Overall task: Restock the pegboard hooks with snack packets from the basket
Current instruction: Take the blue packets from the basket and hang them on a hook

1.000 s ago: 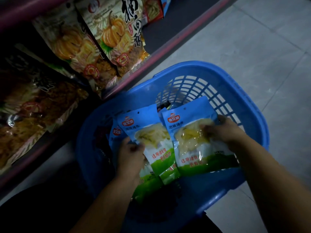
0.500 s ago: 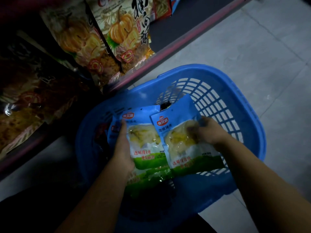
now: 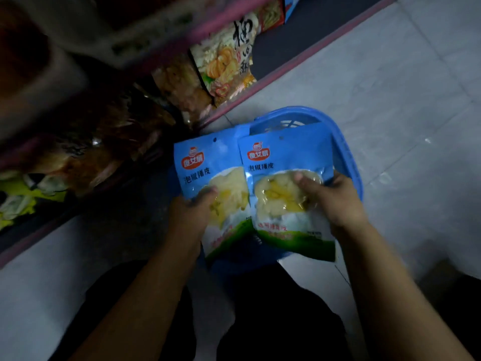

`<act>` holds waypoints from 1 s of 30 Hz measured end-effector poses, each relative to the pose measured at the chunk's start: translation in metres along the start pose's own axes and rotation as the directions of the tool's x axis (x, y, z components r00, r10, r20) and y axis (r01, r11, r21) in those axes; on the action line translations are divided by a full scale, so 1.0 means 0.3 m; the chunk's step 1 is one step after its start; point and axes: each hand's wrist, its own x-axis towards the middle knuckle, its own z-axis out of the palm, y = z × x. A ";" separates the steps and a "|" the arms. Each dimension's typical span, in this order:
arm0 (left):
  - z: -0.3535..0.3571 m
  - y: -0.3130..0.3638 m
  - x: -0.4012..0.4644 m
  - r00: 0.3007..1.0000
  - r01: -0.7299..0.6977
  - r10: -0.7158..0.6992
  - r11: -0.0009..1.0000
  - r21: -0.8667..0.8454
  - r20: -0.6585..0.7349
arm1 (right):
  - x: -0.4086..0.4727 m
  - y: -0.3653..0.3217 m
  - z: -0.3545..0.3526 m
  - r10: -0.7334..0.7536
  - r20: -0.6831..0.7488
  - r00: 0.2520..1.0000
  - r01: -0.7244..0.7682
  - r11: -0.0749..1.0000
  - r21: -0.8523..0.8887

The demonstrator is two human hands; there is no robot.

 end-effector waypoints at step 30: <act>-1.532 1.332 -1.623 0.398 -0.910 0.645 0.365 -0.194 -0.652 | -1.681 -1.666 0.914 -0.695 0.569 0.440 0.579 0.704 0.412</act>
